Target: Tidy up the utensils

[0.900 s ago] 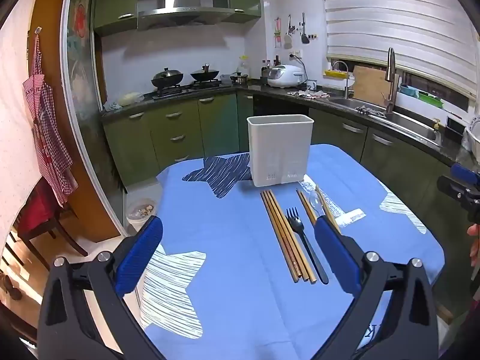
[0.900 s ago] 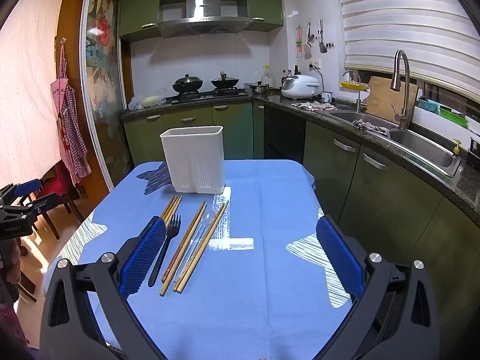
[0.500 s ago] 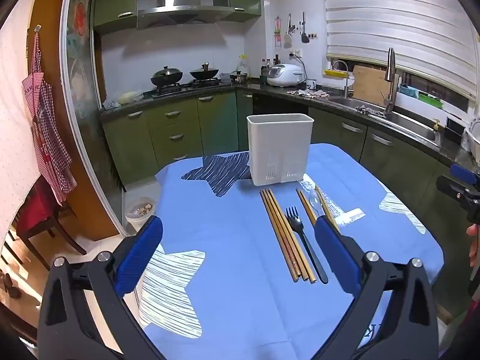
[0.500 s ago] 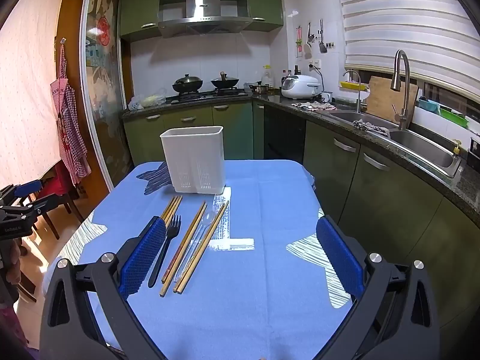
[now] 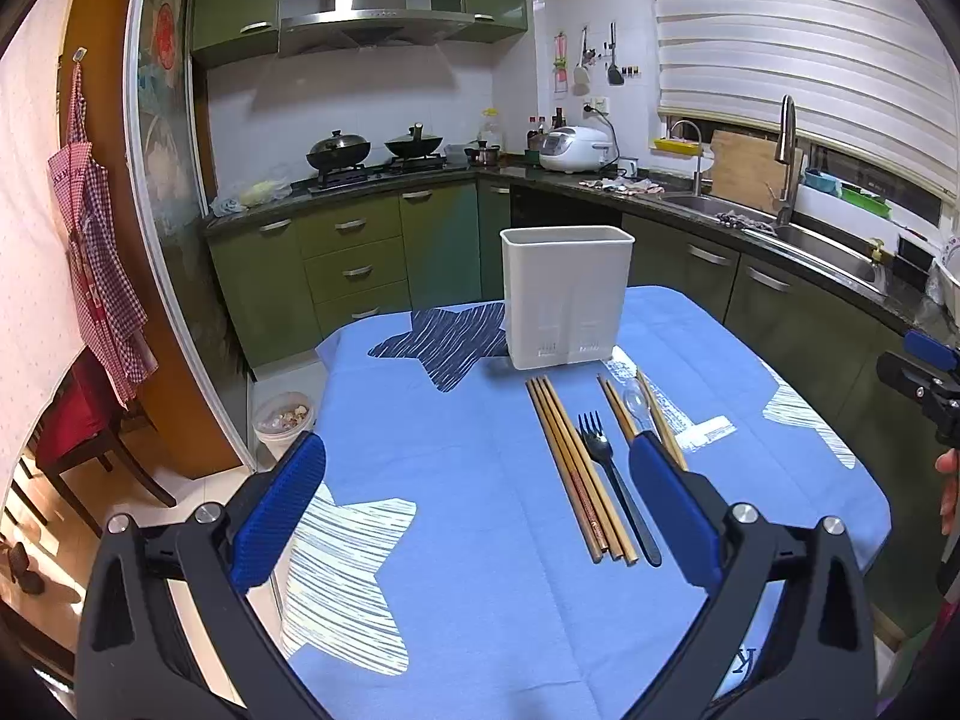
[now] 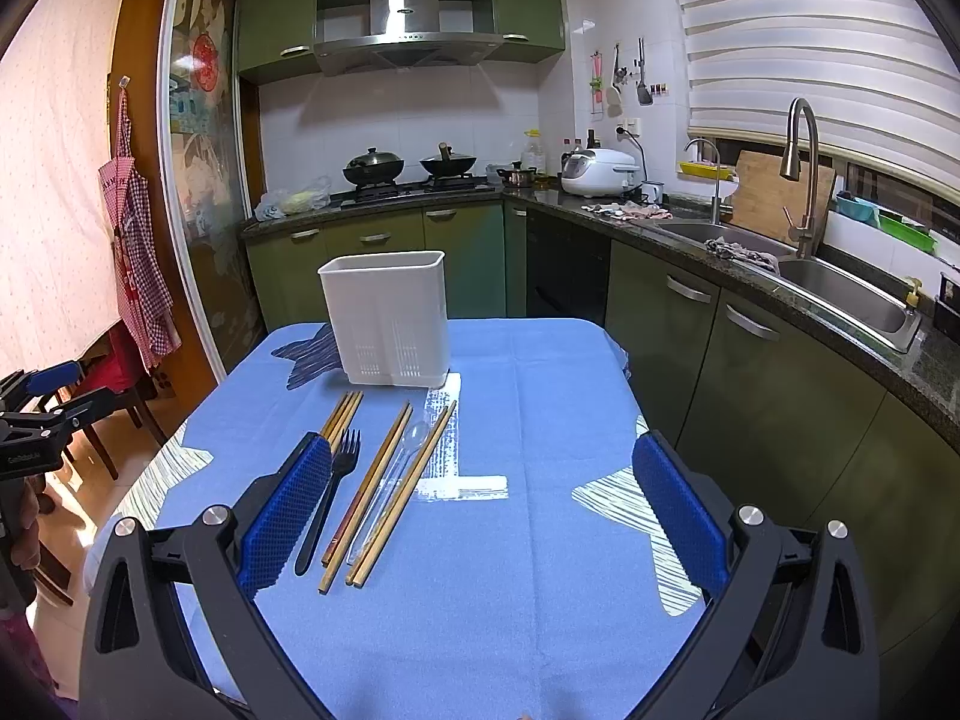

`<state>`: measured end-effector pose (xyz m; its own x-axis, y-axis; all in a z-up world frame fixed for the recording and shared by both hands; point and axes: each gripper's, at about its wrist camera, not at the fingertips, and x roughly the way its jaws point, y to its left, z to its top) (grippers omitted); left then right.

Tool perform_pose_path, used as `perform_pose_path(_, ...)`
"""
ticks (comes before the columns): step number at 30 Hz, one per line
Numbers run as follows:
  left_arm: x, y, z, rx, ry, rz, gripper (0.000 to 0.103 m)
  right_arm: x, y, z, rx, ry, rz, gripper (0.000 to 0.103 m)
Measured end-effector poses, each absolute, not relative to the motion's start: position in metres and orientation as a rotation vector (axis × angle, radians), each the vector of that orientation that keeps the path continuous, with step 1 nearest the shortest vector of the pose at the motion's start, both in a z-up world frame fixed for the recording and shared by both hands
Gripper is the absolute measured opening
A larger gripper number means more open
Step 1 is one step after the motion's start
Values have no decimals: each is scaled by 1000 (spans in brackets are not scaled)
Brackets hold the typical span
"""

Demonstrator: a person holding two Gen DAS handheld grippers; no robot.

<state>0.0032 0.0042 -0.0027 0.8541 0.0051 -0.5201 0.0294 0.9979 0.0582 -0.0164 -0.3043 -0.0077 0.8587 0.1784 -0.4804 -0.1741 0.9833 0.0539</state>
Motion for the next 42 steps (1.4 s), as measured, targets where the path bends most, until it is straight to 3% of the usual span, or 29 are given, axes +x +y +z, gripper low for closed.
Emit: perform_pose_path(42,1,11,-6,48,555,18,97,-11,-300,-12,10,513,179,99)
